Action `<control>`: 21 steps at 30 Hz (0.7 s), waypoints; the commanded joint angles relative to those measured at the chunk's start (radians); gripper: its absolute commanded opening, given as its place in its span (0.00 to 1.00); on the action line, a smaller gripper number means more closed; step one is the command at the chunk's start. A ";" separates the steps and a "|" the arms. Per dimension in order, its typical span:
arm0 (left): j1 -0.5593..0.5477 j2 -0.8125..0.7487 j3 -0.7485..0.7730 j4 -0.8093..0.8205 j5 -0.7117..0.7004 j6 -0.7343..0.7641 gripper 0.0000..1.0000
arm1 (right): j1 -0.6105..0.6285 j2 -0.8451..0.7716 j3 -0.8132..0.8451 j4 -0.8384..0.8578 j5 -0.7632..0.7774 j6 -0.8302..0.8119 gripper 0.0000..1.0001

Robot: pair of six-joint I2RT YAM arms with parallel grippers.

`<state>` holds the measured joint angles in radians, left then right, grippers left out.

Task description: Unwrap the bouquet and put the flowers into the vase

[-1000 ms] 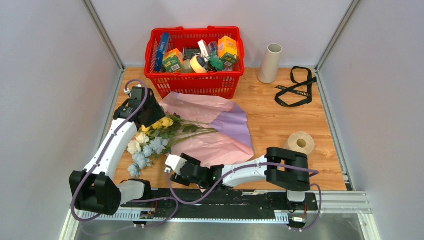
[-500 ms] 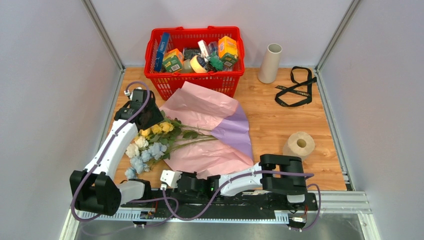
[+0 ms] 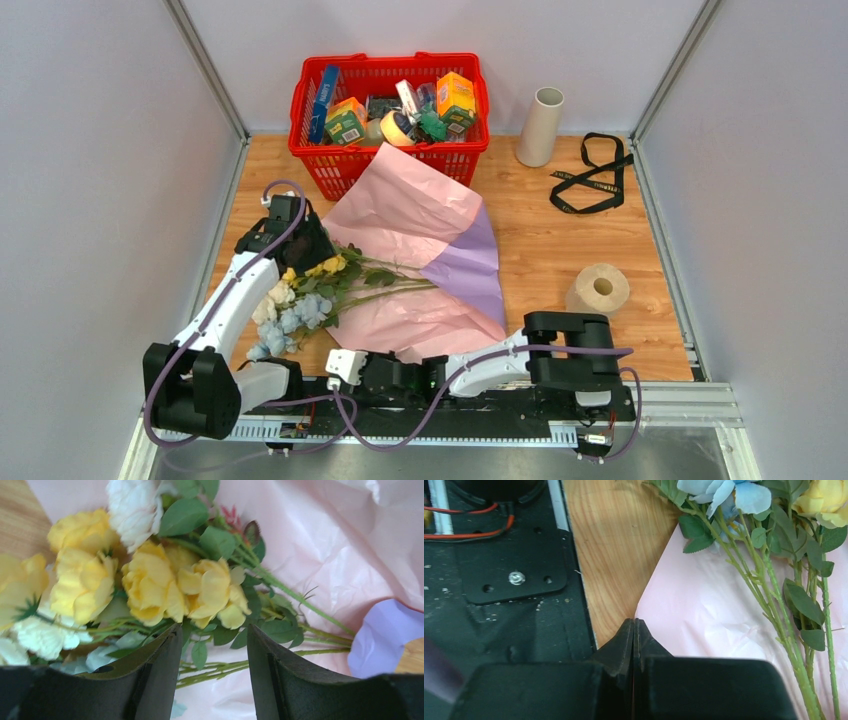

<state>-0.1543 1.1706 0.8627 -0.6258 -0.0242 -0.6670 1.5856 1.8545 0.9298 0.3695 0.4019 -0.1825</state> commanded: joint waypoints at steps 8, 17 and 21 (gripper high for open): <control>0.006 0.029 -0.017 0.124 0.118 0.047 0.59 | -0.013 -0.227 -0.054 0.025 0.121 0.150 0.57; -0.037 0.058 0.018 0.293 0.207 0.017 0.59 | -0.317 -0.474 -0.095 0.000 -0.001 0.274 0.55; -0.099 0.103 0.053 0.369 0.204 0.003 0.58 | -0.476 -0.486 -0.071 -0.003 -0.054 0.311 0.52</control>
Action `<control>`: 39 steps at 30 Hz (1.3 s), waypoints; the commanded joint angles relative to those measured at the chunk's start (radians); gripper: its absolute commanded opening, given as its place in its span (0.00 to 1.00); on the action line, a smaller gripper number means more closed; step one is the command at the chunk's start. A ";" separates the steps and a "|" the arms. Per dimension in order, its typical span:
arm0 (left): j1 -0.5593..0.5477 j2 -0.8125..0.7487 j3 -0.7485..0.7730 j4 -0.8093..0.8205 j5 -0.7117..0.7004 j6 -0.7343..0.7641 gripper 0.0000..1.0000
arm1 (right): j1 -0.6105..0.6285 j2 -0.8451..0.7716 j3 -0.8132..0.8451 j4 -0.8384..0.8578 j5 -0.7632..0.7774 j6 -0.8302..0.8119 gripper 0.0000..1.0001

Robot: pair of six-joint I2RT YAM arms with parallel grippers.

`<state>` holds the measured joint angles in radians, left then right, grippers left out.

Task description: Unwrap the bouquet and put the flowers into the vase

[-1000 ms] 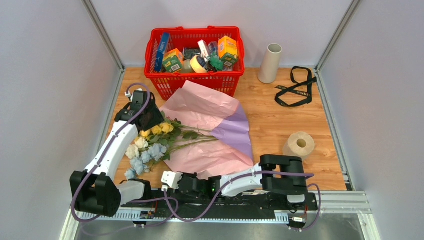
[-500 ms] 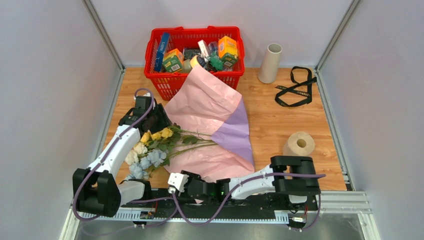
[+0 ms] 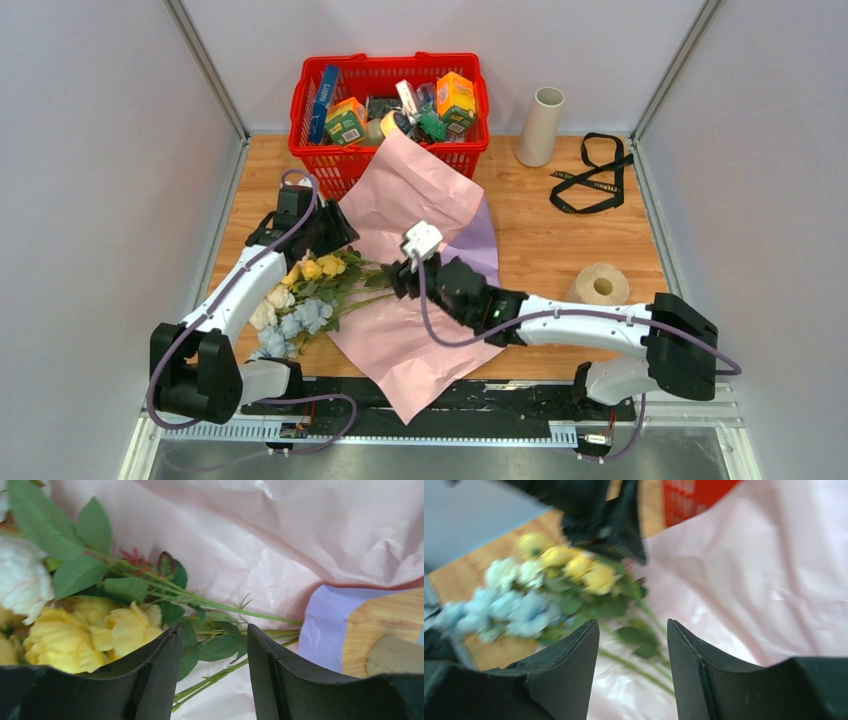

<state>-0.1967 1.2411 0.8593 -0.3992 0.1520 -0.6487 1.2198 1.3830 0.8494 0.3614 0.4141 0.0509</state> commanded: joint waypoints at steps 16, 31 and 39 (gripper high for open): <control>-0.072 -0.054 -0.031 0.092 -0.195 -0.017 0.56 | -0.460 0.441 0.051 0.429 -0.242 0.619 0.15; -0.070 -0.020 -0.086 0.079 -0.258 -0.040 0.57 | -0.450 0.623 0.226 0.028 0.078 0.757 0.12; -0.070 -0.035 -0.071 0.045 -0.295 -0.042 0.57 | -0.471 0.623 0.260 -0.088 0.112 0.837 0.14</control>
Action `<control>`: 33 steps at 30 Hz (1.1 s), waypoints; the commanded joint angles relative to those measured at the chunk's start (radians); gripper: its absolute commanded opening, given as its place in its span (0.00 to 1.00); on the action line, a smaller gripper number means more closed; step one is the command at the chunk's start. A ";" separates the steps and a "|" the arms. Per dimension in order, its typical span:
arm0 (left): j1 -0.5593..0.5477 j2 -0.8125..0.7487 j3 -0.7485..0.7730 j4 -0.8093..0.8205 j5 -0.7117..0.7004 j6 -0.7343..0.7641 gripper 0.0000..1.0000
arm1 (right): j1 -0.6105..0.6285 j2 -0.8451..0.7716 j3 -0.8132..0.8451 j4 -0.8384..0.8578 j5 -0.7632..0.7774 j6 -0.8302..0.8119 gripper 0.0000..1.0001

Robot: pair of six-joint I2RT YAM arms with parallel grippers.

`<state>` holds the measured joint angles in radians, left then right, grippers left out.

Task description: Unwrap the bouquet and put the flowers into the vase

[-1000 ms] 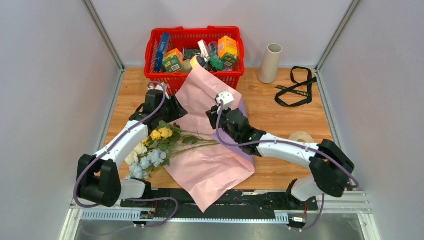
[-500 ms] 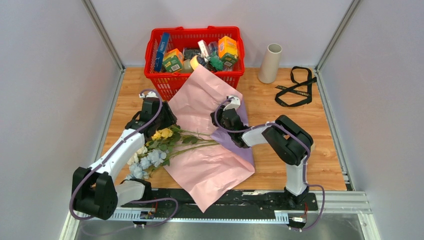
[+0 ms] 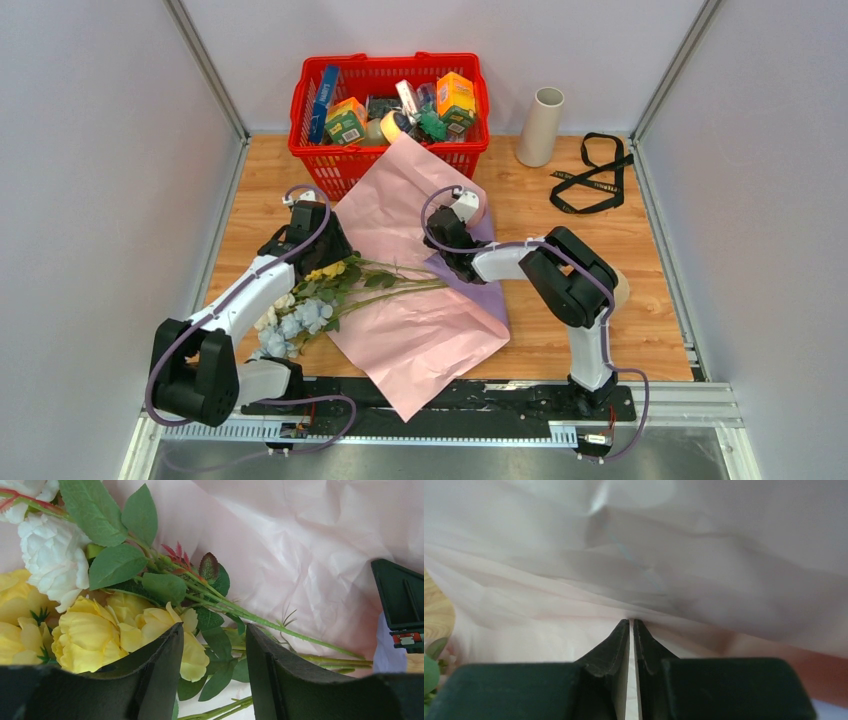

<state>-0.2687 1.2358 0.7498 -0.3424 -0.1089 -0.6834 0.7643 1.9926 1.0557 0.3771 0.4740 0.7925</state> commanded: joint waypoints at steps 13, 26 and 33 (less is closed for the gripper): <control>0.000 -0.128 0.016 -0.078 -0.081 -0.004 0.57 | -0.028 0.014 0.101 -0.191 0.008 0.117 0.13; 0.000 -0.288 0.046 -0.171 -0.071 0.114 0.58 | -0.028 -0.195 0.033 0.059 -0.141 -0.019 0.16; 0.002 -0.311 0.011 -0.176 -0.037 0.105 0.58 | -0.062 -0.138 0.087 0.054 -0.100 -0.012 0.15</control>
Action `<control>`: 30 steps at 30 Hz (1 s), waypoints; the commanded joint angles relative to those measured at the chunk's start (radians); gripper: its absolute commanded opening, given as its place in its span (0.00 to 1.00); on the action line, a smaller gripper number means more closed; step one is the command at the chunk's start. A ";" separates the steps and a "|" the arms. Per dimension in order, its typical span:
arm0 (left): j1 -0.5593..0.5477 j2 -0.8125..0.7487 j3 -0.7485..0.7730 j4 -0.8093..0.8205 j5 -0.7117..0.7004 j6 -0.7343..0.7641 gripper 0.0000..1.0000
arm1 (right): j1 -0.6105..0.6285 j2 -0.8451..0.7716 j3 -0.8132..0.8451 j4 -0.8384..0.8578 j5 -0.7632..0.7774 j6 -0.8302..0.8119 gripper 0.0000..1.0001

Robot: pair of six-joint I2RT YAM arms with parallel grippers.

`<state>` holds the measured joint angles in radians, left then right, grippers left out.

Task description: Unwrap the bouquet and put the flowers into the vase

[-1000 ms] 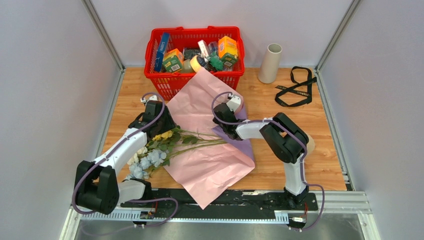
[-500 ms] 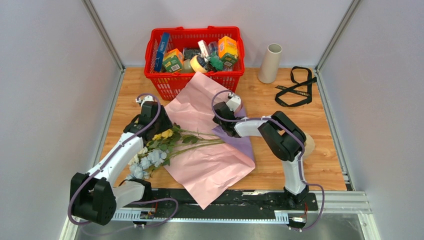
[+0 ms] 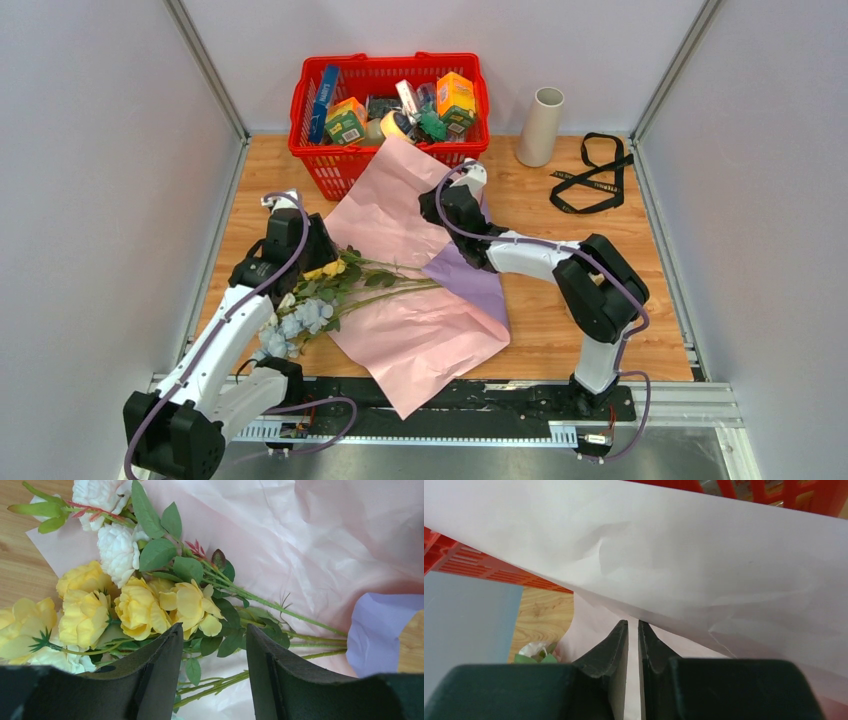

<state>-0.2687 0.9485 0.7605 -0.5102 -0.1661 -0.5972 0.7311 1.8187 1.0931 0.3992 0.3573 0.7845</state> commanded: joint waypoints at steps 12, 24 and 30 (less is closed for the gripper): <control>0.002 -0.044 -0.104 0.059 0.134 -0.076 0.58 | -0.067 0.240 0.099 -0.079 0.075 0.048 0.14; 0.002 -0.028 -0.064 -0.004 0.082 -0.046 0.59 | -0.068 0.136 0.154 -0.267 0.074 -0.030 0.23; 0.002 0.042 -0.046 0.065 0.230 -0.026 0.59 | -0.070 -0.059 0.163 -0.338 -0.112 -0.273 0.42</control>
<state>-0.2687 0.9466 0.6670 -0.4973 -0.0387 -0.6441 0.6617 1.9434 1.2190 0.1089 0.3454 0.6724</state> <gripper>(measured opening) 0.590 0.382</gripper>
